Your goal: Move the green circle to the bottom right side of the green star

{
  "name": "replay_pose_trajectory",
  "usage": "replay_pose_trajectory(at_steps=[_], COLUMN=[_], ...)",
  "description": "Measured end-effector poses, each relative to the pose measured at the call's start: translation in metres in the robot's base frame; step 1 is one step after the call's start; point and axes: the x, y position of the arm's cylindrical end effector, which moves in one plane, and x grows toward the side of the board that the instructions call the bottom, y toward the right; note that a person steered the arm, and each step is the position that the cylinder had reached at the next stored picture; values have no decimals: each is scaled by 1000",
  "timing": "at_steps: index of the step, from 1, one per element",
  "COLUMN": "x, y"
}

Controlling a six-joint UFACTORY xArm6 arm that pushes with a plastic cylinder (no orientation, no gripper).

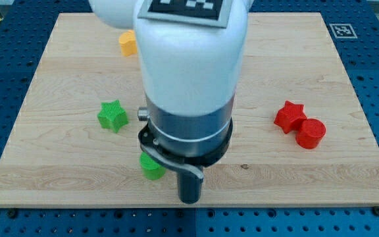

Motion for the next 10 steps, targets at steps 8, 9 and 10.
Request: replay_pose_trajectory(at_steps=[8,9,10], x=[-50,-57,-72], y=[-53,-68,-79])
